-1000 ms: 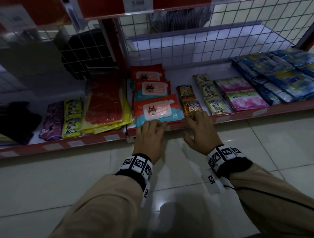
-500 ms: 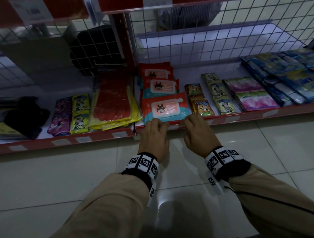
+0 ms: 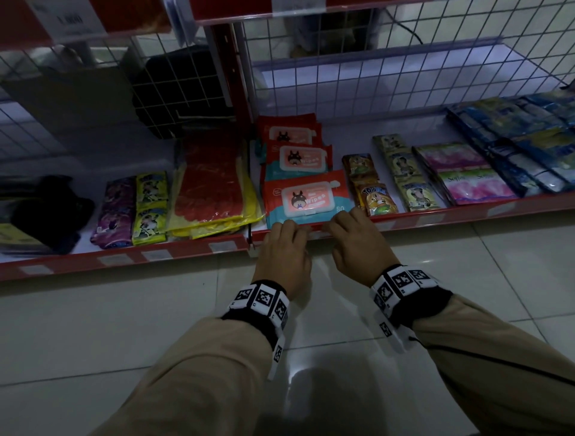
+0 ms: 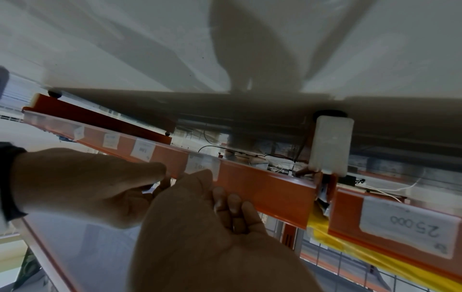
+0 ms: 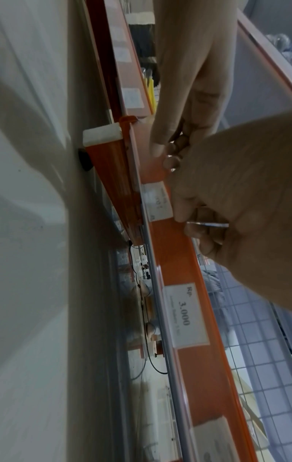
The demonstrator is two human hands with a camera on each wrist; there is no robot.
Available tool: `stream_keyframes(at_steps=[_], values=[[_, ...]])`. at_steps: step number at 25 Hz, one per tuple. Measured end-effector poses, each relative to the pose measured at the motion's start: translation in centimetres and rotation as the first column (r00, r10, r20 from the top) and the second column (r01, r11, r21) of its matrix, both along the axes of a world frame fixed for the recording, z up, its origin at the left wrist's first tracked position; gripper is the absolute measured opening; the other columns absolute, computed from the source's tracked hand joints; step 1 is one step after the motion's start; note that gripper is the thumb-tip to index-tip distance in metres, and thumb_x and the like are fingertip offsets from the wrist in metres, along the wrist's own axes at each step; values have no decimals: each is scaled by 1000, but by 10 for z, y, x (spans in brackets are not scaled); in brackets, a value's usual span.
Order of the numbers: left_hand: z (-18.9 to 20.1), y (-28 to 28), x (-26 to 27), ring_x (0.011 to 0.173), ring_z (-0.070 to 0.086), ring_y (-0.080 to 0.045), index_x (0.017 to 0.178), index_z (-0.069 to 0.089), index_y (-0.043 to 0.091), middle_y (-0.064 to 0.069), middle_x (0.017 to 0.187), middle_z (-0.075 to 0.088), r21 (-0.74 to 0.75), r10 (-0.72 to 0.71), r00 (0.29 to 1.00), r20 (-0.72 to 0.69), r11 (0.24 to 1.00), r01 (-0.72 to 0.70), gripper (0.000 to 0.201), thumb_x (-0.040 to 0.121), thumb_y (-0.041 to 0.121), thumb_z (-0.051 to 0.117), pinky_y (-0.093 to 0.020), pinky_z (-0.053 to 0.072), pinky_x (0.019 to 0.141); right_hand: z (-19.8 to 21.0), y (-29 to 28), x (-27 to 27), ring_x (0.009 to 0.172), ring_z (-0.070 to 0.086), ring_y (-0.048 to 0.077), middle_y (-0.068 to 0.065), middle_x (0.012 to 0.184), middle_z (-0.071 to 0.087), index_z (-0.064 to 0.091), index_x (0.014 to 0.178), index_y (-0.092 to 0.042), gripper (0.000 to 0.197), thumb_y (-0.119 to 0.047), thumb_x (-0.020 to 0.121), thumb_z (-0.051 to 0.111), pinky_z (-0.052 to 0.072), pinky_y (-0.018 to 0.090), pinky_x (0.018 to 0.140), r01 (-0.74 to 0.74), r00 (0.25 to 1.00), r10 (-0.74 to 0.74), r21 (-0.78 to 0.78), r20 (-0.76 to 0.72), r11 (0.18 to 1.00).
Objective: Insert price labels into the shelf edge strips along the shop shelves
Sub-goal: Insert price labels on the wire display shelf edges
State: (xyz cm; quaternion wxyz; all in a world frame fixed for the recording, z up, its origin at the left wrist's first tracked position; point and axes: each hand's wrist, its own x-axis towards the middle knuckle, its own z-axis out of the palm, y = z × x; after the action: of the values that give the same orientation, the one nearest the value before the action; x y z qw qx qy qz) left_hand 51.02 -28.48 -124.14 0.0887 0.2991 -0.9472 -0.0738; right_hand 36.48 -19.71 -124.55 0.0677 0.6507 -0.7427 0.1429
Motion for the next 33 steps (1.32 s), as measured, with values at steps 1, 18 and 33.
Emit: stream_keyframes(at_steps=[1, 18, 33], values=[[0, 0, 0, 106, 43, -25, 126, 52, 14, -7, 115, 50, 0, 0, 1000, 7, 1000, 0, 41, 85, 19, 51, -36, 39, 91, -1, -1, 1, 91, 51, 34, 17, 100, 59, 63, 104, -3, 34, -9, 72, 54, 46, 42, 80, 13, 1000, -13, 19, -3, 1000], [5, -8, 0, 103, 46, -24, 117, 56, 13, -6, 108, 55, 141, 32, 982, -186, 990, -6, 26, 92, 19, 51, -35, 38, 89, 7, -6, -7, 83, 61, 17, 2, 86, 68, 67, 90, -10, 5, -8, 85, 65, 49, 24, 73, 216, 787, -81, -150, 612, 965], [3, -11, -5, 100, 43, -24, 104, 60, 9, -9, 104, 53, 159, 72, 983, -168, 986, -45, 20, 97, 23, 47, -32, 34, 84, 14, -10, 6, 89, 60, 9, -1, 95, 66, 60, 115, -20, 37, -10, 82, 69, 49, 22, 78, 168, 753, -40, -133, 657, 977]])
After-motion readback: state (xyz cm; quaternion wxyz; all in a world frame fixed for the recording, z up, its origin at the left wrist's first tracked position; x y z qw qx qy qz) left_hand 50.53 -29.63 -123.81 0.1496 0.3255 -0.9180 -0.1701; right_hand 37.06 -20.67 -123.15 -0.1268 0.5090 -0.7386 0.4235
